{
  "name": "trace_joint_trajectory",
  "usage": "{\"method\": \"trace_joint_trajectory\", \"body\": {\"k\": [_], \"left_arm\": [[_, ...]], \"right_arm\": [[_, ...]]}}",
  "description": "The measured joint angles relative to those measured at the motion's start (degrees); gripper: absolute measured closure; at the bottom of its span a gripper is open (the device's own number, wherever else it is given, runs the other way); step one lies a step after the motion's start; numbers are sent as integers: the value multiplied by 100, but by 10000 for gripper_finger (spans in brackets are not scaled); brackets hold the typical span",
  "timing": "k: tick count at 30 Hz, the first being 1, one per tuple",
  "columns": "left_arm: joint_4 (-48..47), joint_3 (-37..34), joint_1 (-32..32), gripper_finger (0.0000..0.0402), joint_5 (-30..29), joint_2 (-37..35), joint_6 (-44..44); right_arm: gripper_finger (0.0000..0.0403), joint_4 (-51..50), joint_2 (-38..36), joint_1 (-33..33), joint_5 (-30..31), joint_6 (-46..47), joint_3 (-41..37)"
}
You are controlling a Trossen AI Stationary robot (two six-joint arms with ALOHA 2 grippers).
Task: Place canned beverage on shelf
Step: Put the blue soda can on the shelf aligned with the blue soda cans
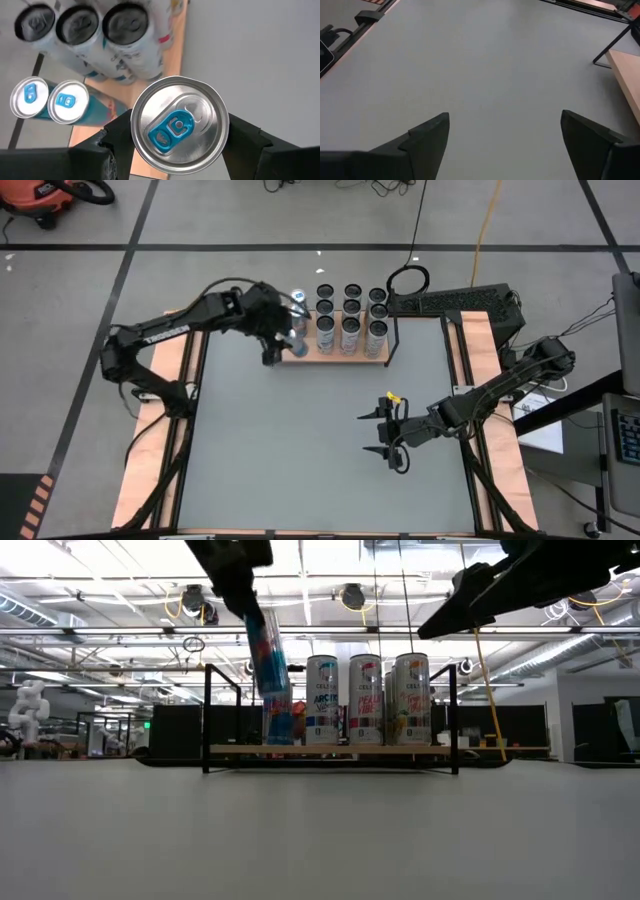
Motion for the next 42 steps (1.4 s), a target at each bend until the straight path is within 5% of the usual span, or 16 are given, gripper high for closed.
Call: {"method": "trace_joint_trajectory", "body": {"k": [17,42], "left_arm": [[238,0,426,175,-148,1076,296],[481,-2,555,163,-145,1269,442]], "right_arm": [[85,-22,0,0,0,13,0],[85,-24,0,2,0,42,0]]}}
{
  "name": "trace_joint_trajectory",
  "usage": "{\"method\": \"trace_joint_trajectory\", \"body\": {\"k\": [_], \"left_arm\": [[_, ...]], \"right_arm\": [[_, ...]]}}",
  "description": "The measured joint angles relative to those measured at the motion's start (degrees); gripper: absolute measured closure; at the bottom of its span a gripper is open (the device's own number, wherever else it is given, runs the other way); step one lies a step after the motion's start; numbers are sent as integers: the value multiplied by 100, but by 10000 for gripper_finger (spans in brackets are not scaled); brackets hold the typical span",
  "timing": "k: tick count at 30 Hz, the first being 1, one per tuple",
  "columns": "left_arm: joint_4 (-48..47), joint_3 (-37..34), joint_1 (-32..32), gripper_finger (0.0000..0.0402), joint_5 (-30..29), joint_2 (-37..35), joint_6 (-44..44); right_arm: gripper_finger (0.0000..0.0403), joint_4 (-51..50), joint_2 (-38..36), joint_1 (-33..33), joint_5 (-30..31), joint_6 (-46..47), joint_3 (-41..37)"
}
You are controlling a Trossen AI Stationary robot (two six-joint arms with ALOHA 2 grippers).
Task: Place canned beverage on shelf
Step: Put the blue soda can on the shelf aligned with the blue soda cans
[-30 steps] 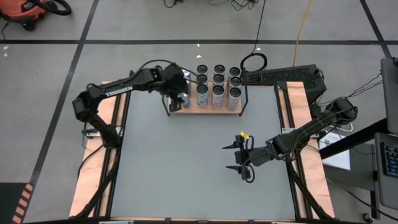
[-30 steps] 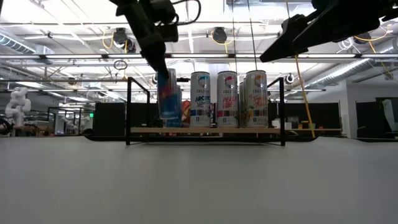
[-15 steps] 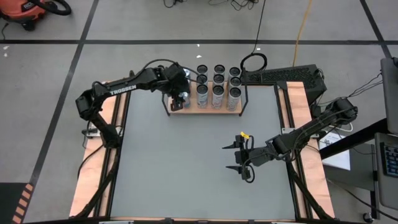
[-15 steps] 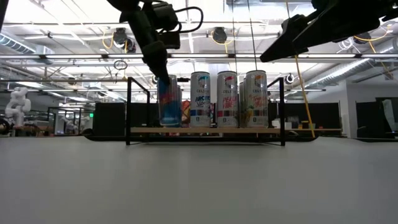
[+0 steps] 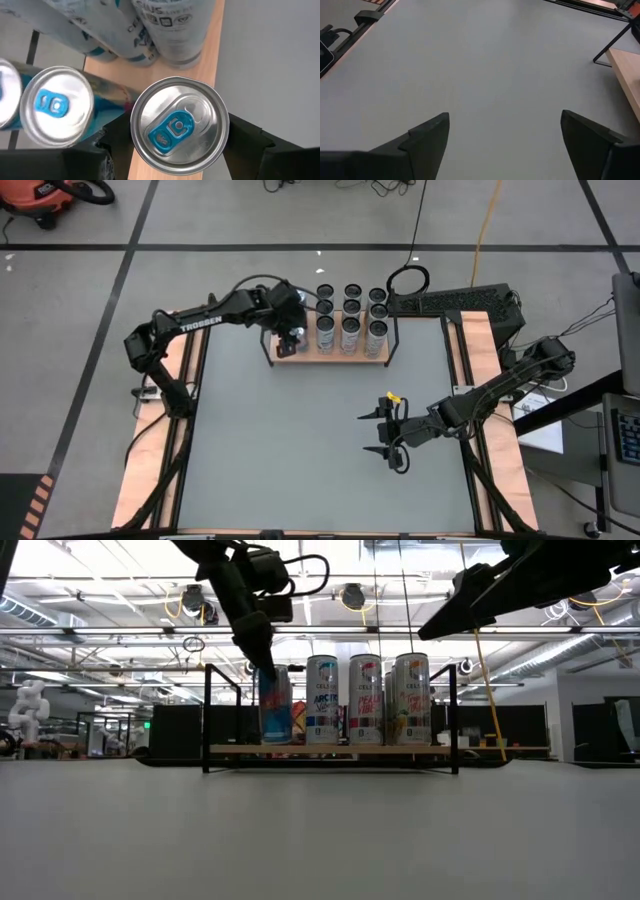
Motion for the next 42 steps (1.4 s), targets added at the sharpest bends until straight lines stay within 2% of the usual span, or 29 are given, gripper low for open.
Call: {"method": "trace_joint_trajectory", "body": {"k": [42], "left_arm": [[94,0,0,159,-142,90,122]], "right_arm": [[85,-127,0,0,-12,26,0]]}}
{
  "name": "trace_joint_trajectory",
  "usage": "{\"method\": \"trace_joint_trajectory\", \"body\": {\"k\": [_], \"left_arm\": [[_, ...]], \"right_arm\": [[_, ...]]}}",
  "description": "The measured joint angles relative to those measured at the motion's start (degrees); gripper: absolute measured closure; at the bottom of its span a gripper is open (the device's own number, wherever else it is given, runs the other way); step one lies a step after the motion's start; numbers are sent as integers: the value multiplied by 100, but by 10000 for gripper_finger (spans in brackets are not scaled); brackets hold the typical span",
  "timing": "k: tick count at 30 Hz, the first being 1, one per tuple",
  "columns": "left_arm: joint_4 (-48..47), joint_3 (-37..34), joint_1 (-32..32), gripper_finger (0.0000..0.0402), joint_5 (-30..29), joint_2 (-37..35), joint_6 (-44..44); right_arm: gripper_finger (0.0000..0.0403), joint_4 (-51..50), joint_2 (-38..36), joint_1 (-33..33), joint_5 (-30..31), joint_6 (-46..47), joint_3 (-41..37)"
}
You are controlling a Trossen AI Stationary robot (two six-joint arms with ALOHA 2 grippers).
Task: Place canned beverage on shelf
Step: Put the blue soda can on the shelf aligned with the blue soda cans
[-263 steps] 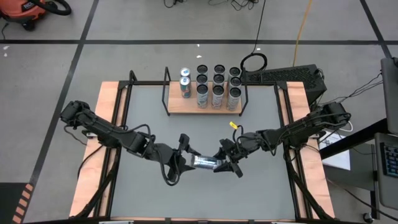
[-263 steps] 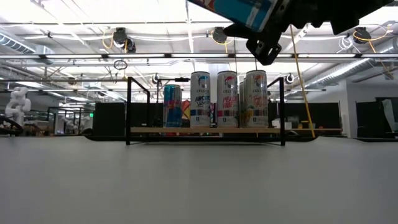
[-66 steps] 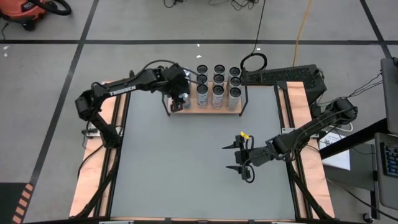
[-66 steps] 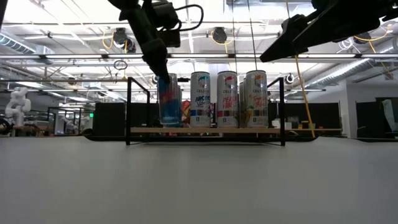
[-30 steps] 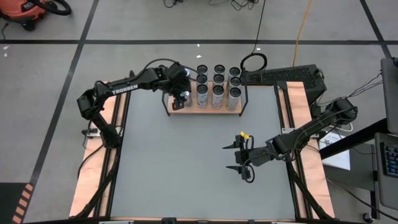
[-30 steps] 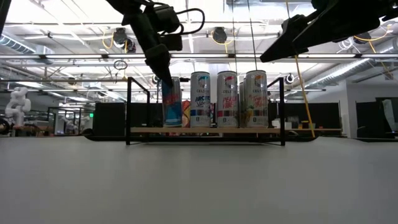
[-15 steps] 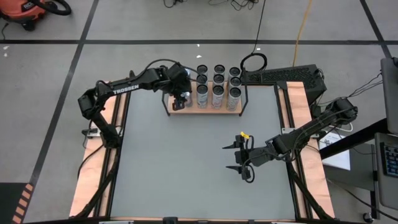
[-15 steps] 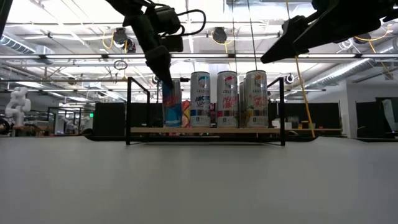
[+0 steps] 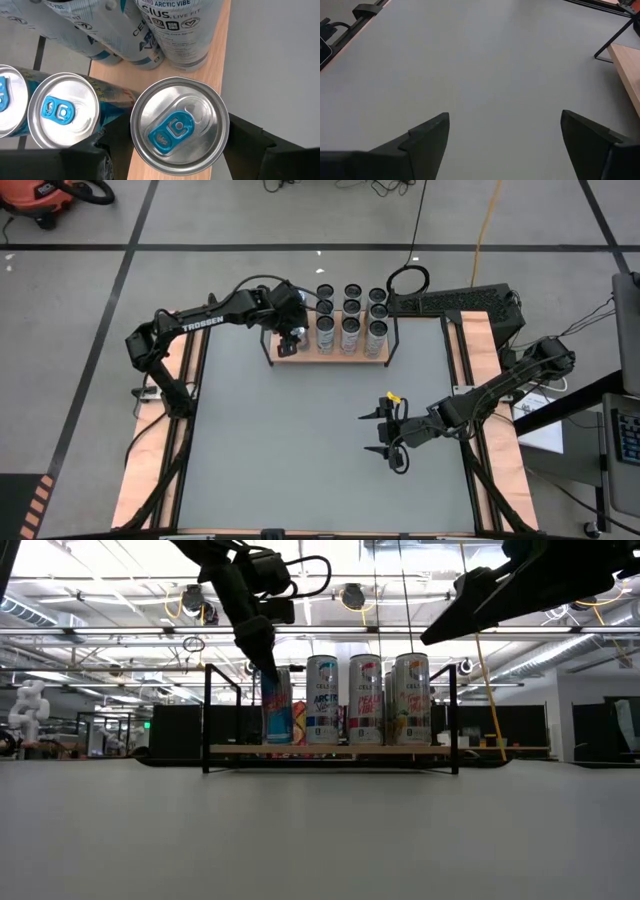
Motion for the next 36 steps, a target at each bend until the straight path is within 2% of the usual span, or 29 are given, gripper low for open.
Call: {"method": "trace_joint_trajectory", "body": {"k": [11,17,28,36], "left_arm": [[-16,0,0,111,-44,7,28],[-10,0,-2,109,-46,7,27],[-154,0,-53,109,-394,-122,0],[-357,0,-363,109,-915,-569,-67]], "right_arm": [[85,0,0,0,-4,0,0],[85,0,0,0,-4,0,0],[85,-7,0,0,-4,37,0],[85,-47,2,0,-4,59,2]]}}
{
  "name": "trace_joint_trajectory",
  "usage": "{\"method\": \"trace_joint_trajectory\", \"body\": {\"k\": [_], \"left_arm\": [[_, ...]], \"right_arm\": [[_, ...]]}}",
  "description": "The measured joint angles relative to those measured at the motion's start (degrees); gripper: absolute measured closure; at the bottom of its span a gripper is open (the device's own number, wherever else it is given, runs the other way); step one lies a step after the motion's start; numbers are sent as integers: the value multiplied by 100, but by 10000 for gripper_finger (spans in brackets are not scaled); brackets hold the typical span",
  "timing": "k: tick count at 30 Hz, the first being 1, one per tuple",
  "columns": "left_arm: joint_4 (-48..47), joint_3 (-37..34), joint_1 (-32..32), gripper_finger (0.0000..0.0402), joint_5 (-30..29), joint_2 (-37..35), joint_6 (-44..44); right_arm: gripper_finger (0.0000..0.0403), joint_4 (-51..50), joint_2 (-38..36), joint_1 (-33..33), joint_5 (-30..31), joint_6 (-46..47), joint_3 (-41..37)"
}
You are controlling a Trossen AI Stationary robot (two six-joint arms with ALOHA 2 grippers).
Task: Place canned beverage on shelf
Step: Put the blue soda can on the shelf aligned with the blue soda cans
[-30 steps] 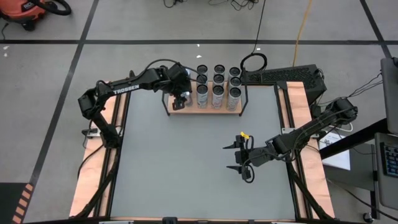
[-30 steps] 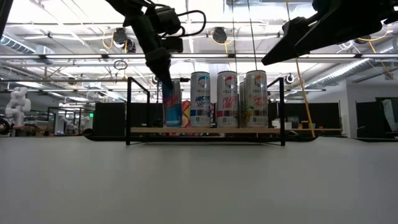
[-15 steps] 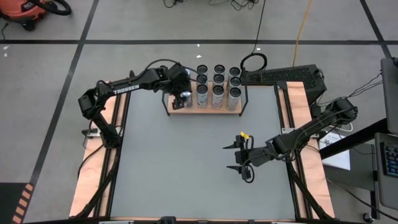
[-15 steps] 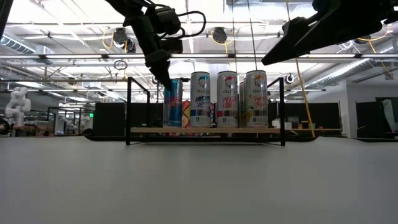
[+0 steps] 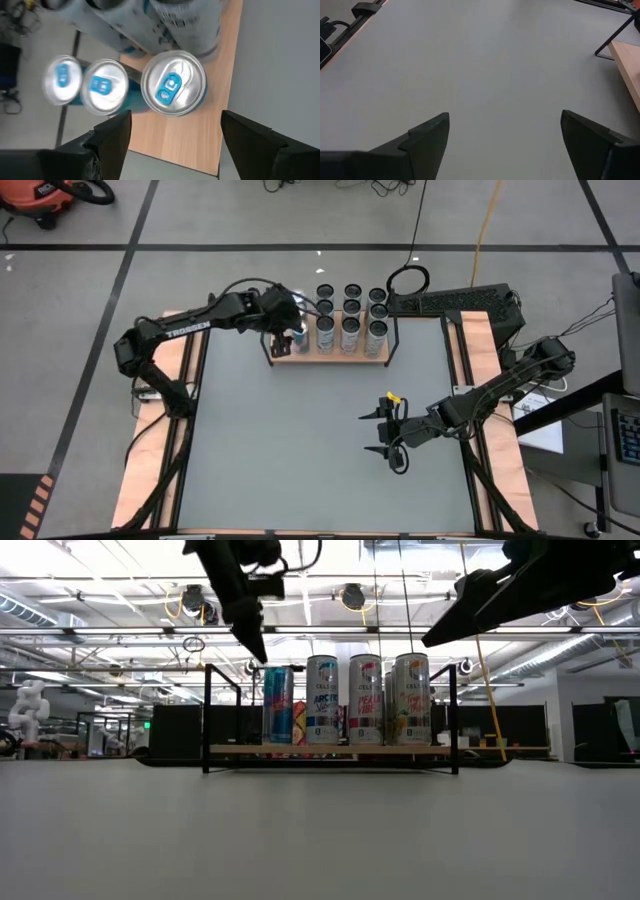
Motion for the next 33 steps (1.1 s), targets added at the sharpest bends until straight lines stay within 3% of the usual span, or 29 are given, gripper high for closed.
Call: {"method": "trace_joint_trajectory", "body": {"k": [5,10,19,27,33], "left_arm": [[169,0,-245,109,-123,-321,-402],[945,-286,-651,126,174,-332,-367],[2382,-1179,-1139,182,-163,-302,-234],[2963,-1785,-1207,230,-777,-267,-937],[3900,-2304,-1286,262,-1132,-264,-1121]], "right_arm": [[85,1,0,-2,0,-13,0],[85,6,0,-2,4,-93,0],[85,-36,0,-2,3,-29,0],[85,-9,0,-2,7,-107,0],[85,-3,0,-2,11,-129,0]]}}
